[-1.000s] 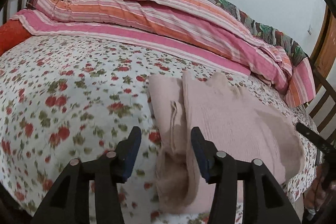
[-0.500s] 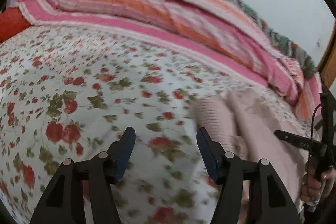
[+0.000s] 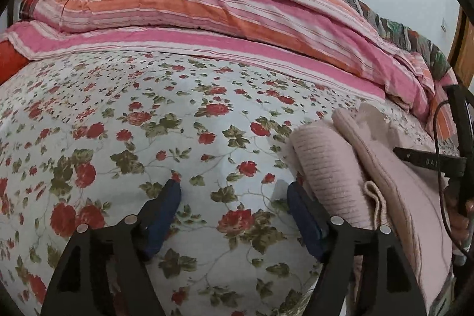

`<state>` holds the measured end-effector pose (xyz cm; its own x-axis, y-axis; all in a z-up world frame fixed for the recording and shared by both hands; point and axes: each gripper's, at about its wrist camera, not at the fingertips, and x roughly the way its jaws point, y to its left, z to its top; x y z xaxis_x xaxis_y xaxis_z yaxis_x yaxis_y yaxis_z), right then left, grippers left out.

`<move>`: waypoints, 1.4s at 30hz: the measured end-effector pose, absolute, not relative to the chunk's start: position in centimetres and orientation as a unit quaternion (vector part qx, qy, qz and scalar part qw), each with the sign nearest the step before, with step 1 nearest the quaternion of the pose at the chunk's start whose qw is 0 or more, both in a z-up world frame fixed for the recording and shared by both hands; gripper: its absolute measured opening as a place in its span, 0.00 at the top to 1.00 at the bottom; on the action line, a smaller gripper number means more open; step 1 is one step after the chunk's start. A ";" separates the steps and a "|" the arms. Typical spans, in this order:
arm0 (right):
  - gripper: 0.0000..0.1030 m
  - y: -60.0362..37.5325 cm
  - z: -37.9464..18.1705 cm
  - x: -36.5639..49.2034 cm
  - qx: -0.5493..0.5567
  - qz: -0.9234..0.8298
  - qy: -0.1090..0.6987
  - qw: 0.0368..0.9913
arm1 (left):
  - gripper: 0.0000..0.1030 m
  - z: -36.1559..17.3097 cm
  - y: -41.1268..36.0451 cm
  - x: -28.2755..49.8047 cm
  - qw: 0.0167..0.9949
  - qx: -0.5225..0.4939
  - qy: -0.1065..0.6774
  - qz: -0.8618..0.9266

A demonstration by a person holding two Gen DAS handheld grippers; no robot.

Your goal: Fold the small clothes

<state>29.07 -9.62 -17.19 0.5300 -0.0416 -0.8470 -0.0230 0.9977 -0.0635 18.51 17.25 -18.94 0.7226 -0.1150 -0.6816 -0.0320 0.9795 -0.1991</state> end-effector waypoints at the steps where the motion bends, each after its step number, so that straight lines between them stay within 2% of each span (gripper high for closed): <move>1: 0.61 -9.6 -17.2 29.0 -0.032 -0.005 0.485 0.874 | 0.29 -19.0 17.4 18.5 0.923 -0.102 0.371 -0.024; 12: 0.61 -9.8 -15.3 25.4 -0.024 0.013 0.487 0.873 | 0.28 -18.7 18.0 18.2 0.920 -0.123 0.369 -0.042; 23: 0.61 -8.9 -13.8 17.6 -0.060 0.053 0.454 0.887 | 0.26 -16.9 17.6 12.8 0.881 -0.263 0.353 -0.175; 34: 0.61 -9.1 -14.5 11.9 -0.079 0.065 0.406 0.908 | 0.25 -19.1 12.4 11.5 0.874 -0.242 0.388 -0.163; 36: 0.61 -9.4 -15.0 10.7 -0.077 0.069 0.405 0.908 | 0.20 -19.1 11.9 12.1 0.874 -0.244 0.391 -0.157; 38: 0.61 -10.0 -15.7 9.7 -0.065 0.080 0.415 0.904 | 0.20 -19.0 11.5 12.6 0.873 -0.243 0.396 -0.148; 41: 0.61 -10.9 -15.7 8.2 -0.060 0.100 0.412 0.903 | 0.26 -18.6 11.4 12.8 0.871 -0.254 0.396 -0.141; 42: 0.61 -11.0 -15.6 7.8 -0.058 0.107 0.412 0.903 | 0.37 -18.4 11.4 12.9 0.871 -0.258 0.395 -0.139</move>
